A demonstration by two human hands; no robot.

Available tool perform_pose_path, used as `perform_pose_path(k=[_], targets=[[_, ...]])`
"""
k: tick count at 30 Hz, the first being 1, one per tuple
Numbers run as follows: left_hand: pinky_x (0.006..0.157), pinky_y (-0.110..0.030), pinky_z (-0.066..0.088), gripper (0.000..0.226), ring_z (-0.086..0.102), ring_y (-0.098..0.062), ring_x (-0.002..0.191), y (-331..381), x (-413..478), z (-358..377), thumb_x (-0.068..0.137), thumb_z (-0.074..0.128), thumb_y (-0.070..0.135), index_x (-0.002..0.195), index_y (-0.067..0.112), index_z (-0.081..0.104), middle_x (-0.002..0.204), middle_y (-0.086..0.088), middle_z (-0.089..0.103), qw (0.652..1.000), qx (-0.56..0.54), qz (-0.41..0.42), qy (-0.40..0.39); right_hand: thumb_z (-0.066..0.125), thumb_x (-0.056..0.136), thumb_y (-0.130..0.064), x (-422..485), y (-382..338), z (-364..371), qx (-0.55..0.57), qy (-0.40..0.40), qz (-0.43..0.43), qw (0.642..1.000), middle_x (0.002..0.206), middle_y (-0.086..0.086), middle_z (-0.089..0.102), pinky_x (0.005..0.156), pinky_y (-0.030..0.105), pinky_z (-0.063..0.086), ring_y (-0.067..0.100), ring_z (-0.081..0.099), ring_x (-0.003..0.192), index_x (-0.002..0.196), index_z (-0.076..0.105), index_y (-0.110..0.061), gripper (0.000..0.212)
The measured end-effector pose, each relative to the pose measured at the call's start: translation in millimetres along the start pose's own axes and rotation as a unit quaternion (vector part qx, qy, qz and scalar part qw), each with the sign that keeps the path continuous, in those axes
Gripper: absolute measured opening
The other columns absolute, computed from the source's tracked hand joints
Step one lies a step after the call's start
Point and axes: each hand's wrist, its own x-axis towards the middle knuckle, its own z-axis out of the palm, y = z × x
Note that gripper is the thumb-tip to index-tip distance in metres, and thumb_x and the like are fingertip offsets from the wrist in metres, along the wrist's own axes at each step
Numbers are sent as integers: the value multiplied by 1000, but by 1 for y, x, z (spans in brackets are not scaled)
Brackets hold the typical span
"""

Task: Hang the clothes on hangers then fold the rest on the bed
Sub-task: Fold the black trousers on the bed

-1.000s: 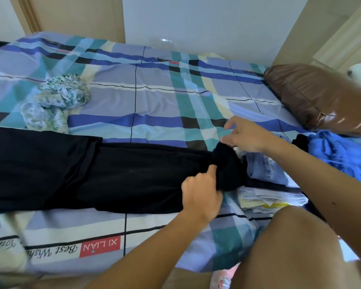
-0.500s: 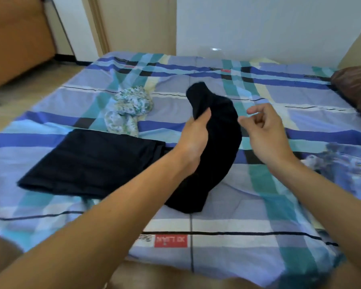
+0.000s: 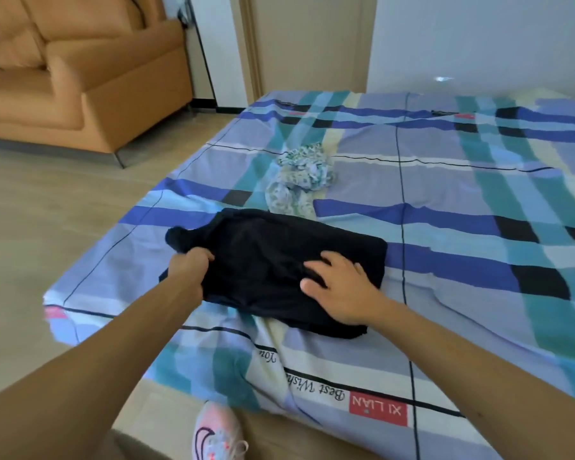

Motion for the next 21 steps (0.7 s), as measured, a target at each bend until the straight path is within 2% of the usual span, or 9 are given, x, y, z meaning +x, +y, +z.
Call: perform_pose_path(k=[2,4,6,7,11,13,15,18,21], targets=[[69,-42,50,50,57,-36,101,-4,18,-10,86,63,8,133,4,44,116,-17,54,998,41,2,45,35,104,-55,-3,4,12,29,-5,10,1000,167,3,15,123,52,-2,23,5,156,156,33,-29,59],[89,-48,50,63,52,-38,117,1,29,-16,82,65,17,139,6,41,131,-17,49,979,143,94,116,41,100,-54,-10,9,15,88,167,13,982,158,4,32,123,51,10,24,22,151,148,46,-22,58],[105,-49,38,63,42,-38,129,9,34,-16,82,63,21,141,10,45,140,-18,43,894,307,290,147,56,97,-41,-18,17,10,165,314,78,932,146,6,41,116,41,28,25,38,138,141,50,-17,50],[106,-48,36,57,41,-37,128,12,36,-14,83,61,25,137,12,51,138,-17,45,840,358,391,116,63,96,-32,-21,23,7,219,328,125,910,146,7,39,111,36,33,25,42,132,142,46,-16,52],[111,-48,37,54,44,-27,134,16,37,12,89,48,51,135,25,59,143,-6,50,638,476,584,-157,76,89,-28,-28,45,3,390,227,248,857,145,10,45,100,41,48,25,56,114,152,22,-30,83],[121,-45,25,68,29,-25,148,4,31,27,93,36,64,149,28,46,158,-4,36,577,552,546,-254,78,88,-29,-27,45,1,450,192,247,836,139,7,53,105,49,49,28,58,120,152,17,-40,89],[125,-47,8,75,5,-21,155,-10,29,40,96,31,70,159,31,25,168,-1,13,547,639,455,-293,80,86,-26,-24,43,1,474,173,201,839,141,-3,52,109,47,47,23,55,126,153,17,-45,94],[124,-52,-4,86,-13,-19,155,-21,25,50,92,32,76,161,34,3,169,3,-9,533,689,389,-299,80,86,-17,-21,35,1,422,131,134,887,144,-15,41,107,31,43,11,46,130,158,23,-41,95],[123,-55,-8,98,-19,-19,153,-20,13,54,85,31,85,160,34,-3,168,3,-16,538,695,376,-295,76,87,-4,-19,36,-4,425,93,119,892,148,-5,50,102,26,49,13,55,126,142,56,-37,67]])
